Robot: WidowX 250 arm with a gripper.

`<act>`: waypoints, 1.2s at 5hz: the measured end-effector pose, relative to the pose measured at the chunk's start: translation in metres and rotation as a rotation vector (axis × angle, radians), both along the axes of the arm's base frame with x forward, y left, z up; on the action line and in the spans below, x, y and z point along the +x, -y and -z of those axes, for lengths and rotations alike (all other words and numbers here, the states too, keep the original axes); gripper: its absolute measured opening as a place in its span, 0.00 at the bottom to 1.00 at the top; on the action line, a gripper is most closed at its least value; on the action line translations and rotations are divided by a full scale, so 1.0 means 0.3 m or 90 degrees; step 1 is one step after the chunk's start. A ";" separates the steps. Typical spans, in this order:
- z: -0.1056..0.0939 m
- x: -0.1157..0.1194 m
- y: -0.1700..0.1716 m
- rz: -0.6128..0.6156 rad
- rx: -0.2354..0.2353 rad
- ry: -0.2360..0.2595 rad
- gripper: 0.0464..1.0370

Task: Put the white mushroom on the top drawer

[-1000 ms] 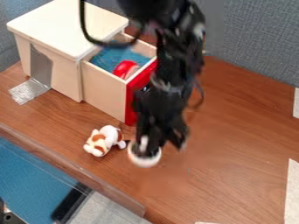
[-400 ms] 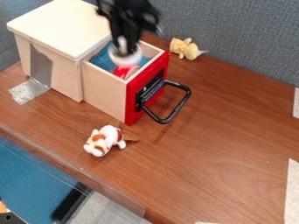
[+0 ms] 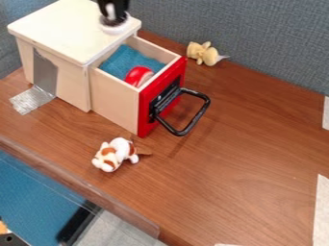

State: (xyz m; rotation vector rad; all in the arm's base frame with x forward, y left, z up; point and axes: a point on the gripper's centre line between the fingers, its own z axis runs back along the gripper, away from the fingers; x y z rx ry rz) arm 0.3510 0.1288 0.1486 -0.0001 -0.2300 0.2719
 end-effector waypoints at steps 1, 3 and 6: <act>0.031 0.004 -0.059 -0.033 0.011 -0.018 0.17; 0.077 -0.003 -0.149 -0.084 0.031 -0.058 0.23; -0.016 0.005 -0.127 -0.054 0.035 -0.036 0.97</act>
